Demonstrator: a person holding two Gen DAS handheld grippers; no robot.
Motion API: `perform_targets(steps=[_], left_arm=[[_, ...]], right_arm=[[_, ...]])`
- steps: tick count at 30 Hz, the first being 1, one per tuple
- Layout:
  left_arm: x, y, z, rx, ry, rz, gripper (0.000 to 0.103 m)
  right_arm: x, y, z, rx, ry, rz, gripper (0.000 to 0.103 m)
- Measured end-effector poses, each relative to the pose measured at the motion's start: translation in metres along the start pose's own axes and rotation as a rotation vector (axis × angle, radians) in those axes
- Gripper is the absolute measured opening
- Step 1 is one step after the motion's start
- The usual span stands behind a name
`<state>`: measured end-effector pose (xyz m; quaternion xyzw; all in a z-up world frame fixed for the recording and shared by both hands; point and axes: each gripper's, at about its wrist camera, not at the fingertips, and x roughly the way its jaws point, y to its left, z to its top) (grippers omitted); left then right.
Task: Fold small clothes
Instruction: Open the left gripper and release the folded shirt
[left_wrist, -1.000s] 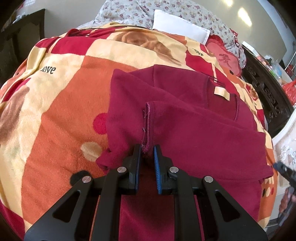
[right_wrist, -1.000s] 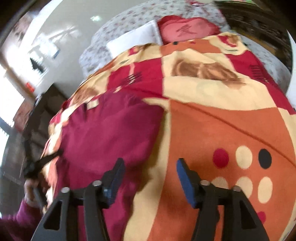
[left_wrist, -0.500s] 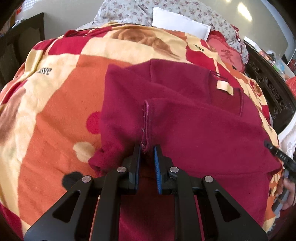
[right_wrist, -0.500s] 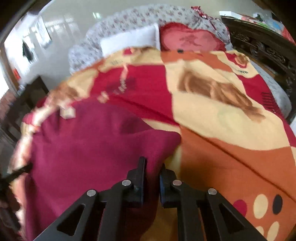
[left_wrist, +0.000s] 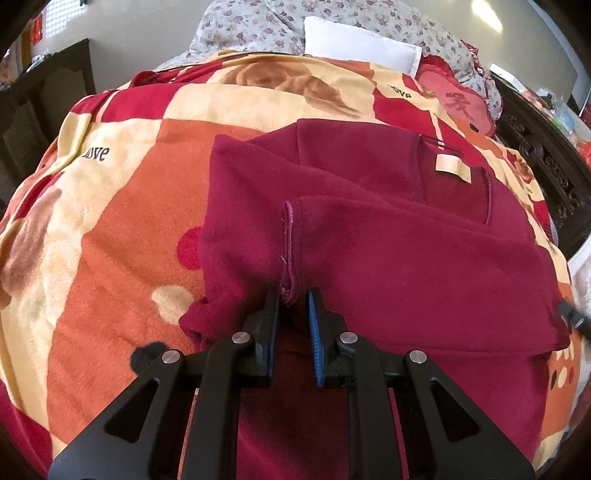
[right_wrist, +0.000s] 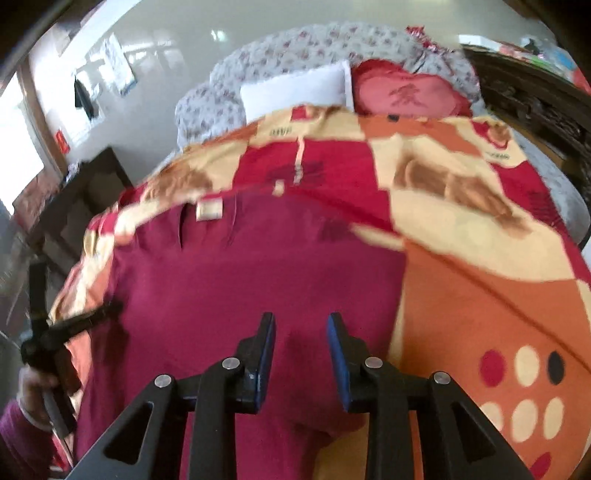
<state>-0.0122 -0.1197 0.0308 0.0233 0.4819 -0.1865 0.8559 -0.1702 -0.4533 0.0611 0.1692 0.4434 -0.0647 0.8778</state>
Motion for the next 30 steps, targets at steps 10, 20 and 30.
perform_targets(steps=[10,20,30], left_arm=[[-0.019,-0.005,0.012,0.049,-0.016,0.027,0.026],[0.010,-0.003,0.036,0.002,0.009,0.041,0.047],[0.033,-0.003,0.041,-0.006,0.023,0.061,0.053]], right_arm=[[-0.006,-0.007,-0.008,0.038,0.022,-0.023,0.034],[0.013,0.021,0.035,-0.001,-0.064,-0.023,0.044],[0.051,0.001,0.051,0.030,-0.021,-0.073,0.049]])
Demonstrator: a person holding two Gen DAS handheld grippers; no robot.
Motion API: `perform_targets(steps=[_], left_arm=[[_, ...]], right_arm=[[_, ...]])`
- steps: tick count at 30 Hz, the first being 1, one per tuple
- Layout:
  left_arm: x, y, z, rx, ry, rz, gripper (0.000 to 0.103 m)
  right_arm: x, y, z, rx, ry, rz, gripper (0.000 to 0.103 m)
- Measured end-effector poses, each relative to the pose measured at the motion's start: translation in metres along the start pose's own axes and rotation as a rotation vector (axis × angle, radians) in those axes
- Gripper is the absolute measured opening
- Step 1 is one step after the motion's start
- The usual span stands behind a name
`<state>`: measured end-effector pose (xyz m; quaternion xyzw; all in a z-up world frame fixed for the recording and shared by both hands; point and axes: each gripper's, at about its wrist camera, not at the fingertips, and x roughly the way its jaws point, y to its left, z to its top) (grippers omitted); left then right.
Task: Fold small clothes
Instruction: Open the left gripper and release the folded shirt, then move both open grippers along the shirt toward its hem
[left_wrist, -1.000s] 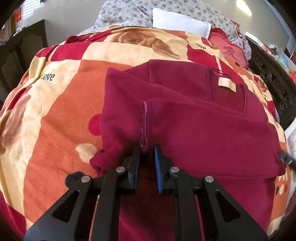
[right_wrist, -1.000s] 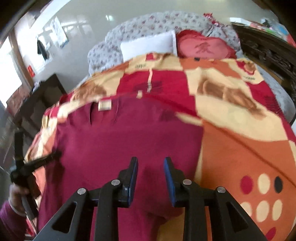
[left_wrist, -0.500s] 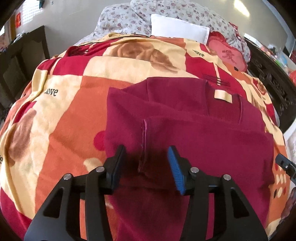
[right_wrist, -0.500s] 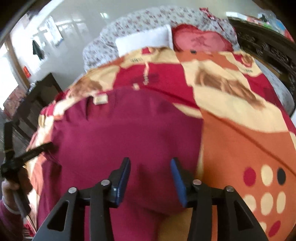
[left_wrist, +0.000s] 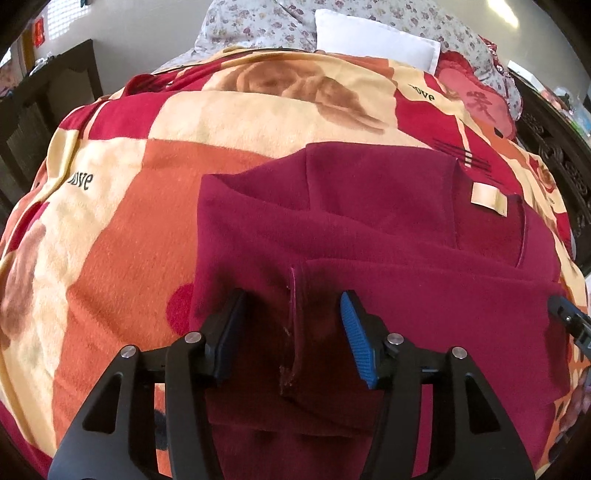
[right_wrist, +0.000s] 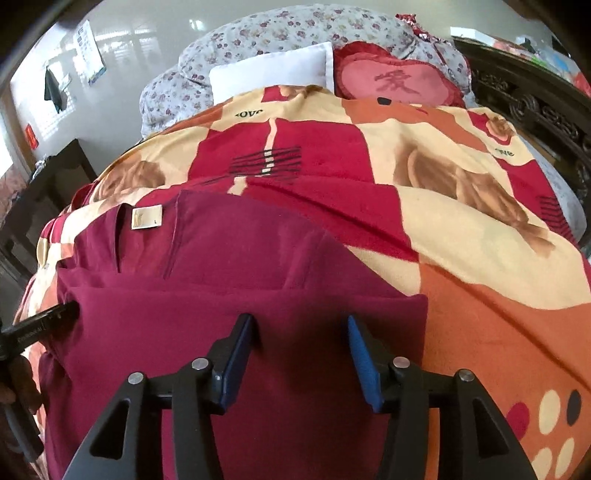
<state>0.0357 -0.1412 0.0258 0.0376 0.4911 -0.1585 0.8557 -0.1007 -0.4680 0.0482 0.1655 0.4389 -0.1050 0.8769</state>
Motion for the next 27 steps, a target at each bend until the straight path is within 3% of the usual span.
perform_targets(steps=[4,9,13,16,21,27], left_arm=[[-0.005,0.002,-0.002,0.005,0.006,-0.003,0.053],[-0.017,0.003,-0.009,0.012,-0.003,0.002,0.053],[-0.022,0.003,-0.018,0.015,-0.002,0.010,0.053],[-0.034,0.004,-0.025,0.019,-0.008,0.009,0.053],[-0.061,0.015,-0.039,0.000,-0.022,-0.005,0.053],[-0.082,0.032,-0.063,-0.029,0.000,-0.016,0.053]], right_arm=[[-0.026,0.002,-0.009,0.003,-0.014,0.013,0.049],[-0.061,0.006,-0.044,0.019,-0.041,0.037,0.049],[-0.034,0.009,-0.068,-0.017,0.070,-0.023,0.049],[-0.033,0.007,-0.071,-0.006,0.063,-0.020,0.049],[-0.071,0.006,-0.072,0.012,0.014,0.033,0.050],[-0.108,0.005,-0.097,0.029,0.030,0.059,0.051]])
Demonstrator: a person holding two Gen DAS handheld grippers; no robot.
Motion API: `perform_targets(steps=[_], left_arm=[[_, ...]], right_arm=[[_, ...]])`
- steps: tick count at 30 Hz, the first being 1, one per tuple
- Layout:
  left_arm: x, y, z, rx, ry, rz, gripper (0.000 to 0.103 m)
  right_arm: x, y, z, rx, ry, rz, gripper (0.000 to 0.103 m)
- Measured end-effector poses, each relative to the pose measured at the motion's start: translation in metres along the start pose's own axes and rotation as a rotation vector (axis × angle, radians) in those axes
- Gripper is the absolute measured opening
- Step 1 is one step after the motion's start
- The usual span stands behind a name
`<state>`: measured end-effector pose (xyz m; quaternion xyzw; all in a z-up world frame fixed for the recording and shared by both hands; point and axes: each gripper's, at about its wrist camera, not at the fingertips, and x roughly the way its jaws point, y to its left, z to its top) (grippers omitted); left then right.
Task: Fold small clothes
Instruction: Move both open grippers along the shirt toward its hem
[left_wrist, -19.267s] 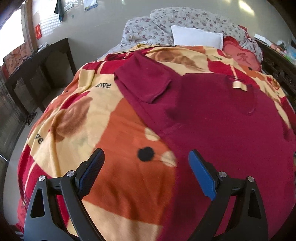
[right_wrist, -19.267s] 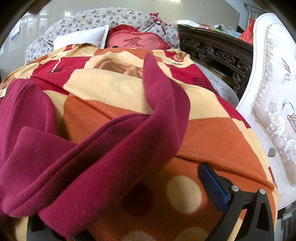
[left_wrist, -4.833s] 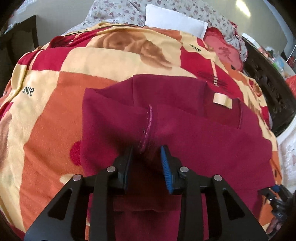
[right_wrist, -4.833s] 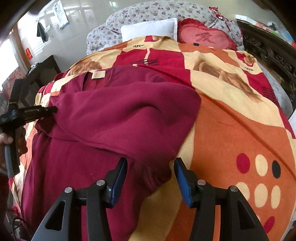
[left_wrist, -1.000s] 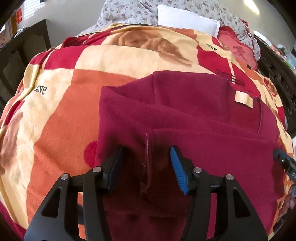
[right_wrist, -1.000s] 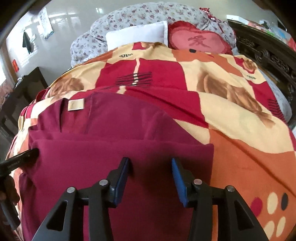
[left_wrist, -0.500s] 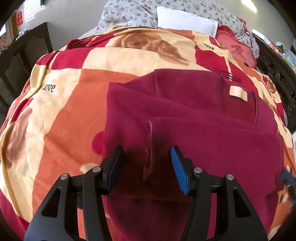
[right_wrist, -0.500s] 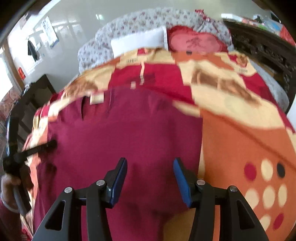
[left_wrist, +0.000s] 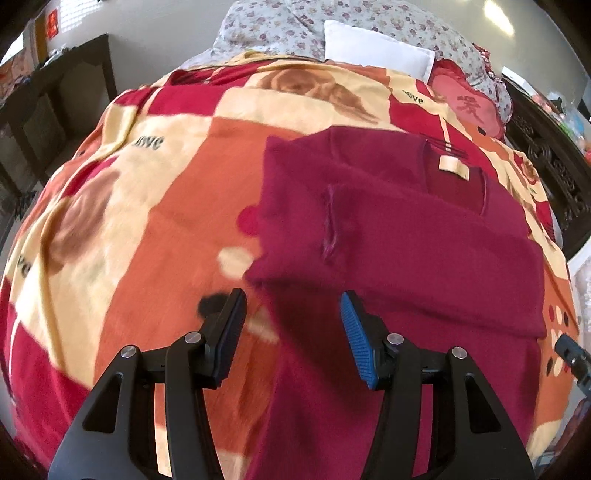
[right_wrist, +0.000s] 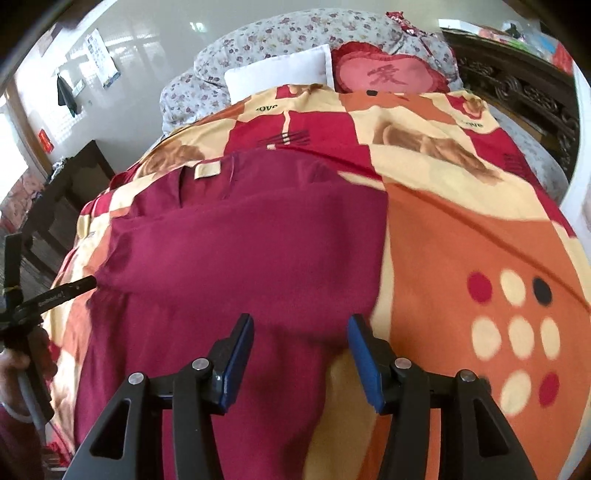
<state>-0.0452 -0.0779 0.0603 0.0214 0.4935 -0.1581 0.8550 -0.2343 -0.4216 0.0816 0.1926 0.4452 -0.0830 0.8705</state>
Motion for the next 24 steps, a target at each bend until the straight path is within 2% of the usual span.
perform_targets(steps=[3,7,15,20,24], left_arm=[[-0.009,0.008,-0.015,-0.010,0.013,-0.024,0.053],[-0.014,0.014,-0.031,-0.012,0.044,-0.028,0.053],[-0.028,0.025,-0.056,-0.012,0.063,-0.041,0.053],[-0.036,0.039,-0.076,-0.016,0.105,-0.099,0.053],[-0.045,0.054,-0.098,-0.003,0.124,-0.066,0.053]], right_arm=[[-0.012,0.004,-0.020,-0.012,0.030,0.006,0.052],[-0.019,0.006,-0.046,-0.009,0.071,0.015,0.058],[-0.011,0.006,-0.086,0.008,0.132,-0.003,0.058],[-0.013,0.014,-0.100,0.002,0.150,0.035,0.058],[-0.016,0.017,-0.115,-0.030,0.161,0.039,0.060]])
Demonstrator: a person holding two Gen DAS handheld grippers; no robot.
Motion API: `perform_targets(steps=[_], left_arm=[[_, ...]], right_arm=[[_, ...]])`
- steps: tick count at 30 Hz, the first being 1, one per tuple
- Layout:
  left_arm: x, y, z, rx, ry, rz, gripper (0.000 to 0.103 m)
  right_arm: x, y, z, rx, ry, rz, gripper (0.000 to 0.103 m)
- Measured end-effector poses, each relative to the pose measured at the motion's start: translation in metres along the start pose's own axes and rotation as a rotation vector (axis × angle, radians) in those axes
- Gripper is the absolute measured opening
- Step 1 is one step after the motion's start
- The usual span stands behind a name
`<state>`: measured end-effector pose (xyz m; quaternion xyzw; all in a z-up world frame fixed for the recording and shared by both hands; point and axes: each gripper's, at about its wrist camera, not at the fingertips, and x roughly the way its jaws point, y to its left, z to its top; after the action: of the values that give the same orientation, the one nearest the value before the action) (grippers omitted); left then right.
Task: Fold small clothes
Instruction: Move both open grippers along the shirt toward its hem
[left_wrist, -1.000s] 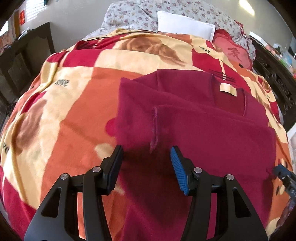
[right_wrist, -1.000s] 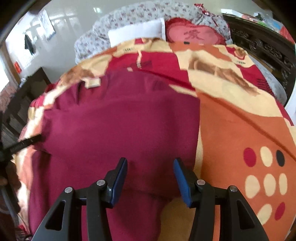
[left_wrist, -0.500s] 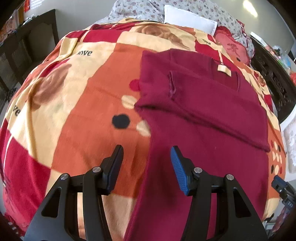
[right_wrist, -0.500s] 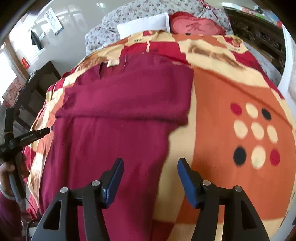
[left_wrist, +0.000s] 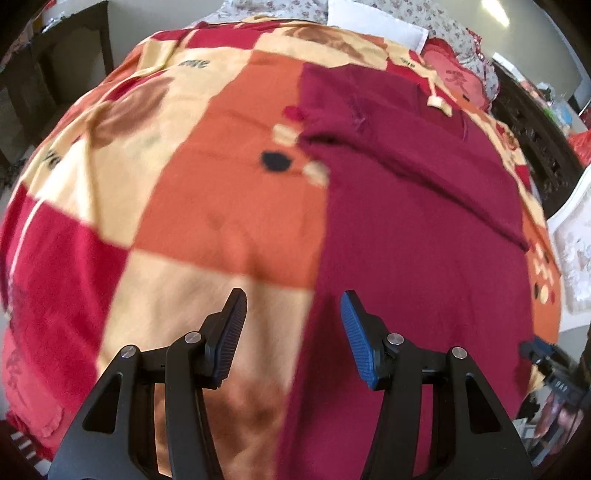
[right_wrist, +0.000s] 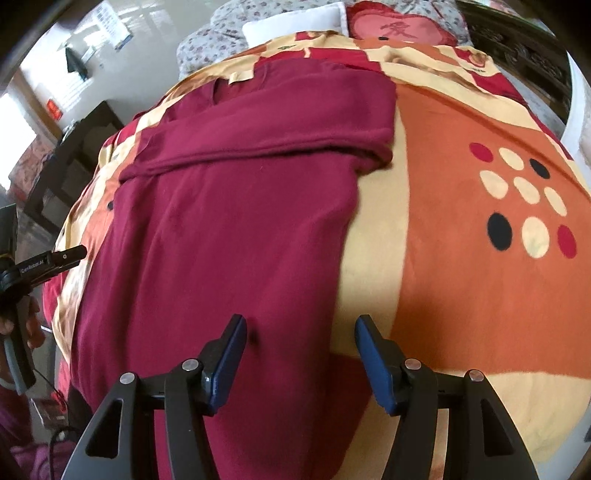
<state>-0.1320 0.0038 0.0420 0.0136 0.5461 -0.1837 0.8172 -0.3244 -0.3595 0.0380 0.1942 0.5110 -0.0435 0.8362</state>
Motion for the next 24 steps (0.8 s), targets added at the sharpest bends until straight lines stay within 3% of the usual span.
perform_targets(steps=[10,17,24], left_arm=[[-0.014,0.011,-0.047,0.018,0.053,-0.026,0.053],[-0.018,0.012,-0.081,0.060,0.119,-0.090,0.053],[-0.021,0.023,-0.099,0.035,0.170,-0.126,0.053]], right_arm=[[-0.013,-0.005,-0.025,0.004,0.021,0.024,0.062],[-0.029,-0.008,-0.050,0.016,0.029,0.086,0.063],[-0.031,-0.004,-0.071,0.007,0.073,0.168,0.063]])
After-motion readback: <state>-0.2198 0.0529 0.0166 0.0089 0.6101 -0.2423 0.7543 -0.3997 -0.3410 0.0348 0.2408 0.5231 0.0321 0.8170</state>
